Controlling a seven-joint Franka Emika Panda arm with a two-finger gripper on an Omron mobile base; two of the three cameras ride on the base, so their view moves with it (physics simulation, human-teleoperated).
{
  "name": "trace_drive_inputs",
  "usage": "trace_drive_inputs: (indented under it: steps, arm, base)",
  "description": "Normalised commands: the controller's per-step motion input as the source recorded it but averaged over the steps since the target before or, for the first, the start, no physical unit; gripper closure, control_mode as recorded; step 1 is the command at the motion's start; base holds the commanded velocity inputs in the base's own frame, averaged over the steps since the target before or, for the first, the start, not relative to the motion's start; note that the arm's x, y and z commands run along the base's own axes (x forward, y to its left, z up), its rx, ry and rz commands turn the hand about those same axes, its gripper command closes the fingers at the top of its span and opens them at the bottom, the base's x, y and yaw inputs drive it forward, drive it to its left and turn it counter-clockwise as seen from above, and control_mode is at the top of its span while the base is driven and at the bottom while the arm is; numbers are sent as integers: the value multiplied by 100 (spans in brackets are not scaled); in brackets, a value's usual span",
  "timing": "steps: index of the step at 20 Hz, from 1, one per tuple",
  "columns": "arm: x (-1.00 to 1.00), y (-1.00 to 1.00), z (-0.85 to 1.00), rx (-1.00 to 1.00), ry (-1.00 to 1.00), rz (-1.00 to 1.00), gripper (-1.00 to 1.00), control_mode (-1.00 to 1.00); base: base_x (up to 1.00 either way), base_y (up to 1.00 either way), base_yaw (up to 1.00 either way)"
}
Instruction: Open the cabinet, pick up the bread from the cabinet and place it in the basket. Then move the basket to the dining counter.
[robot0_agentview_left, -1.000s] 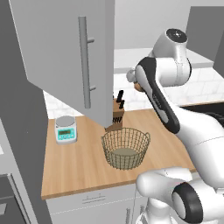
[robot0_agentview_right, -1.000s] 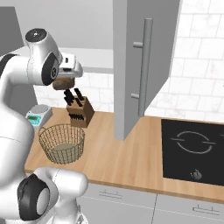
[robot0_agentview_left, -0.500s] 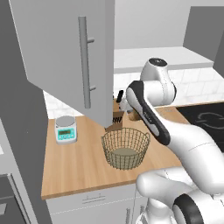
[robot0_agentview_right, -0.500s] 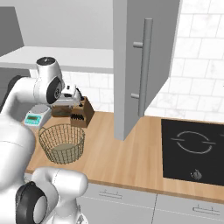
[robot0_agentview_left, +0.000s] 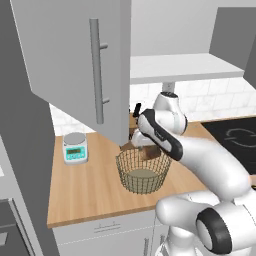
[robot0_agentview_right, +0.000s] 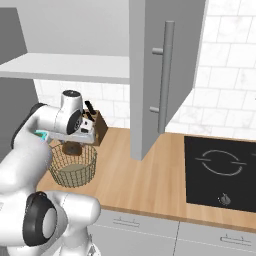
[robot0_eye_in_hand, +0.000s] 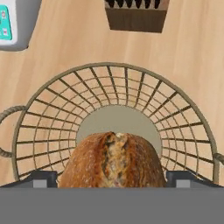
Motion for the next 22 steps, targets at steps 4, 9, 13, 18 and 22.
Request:
trace_drive_inputs:
  steps: [4,9,13,18,22]
  arm:
    - [16,30,-71,0,13,0,100,-100]
    - [25,14,-73,-3,7,0,100,-100]
    - [53,1,-48,-1,0,0,100,-100]
    - [53,0,-38,0,1,0,100,-100]
    - [4,5,-31,0,-1,0,-100,-100]
  base:
    - [0,0,0]
    - [0,0,0]
    - [0,0,0]
    - [0,0,0]
    - [0,0,0]
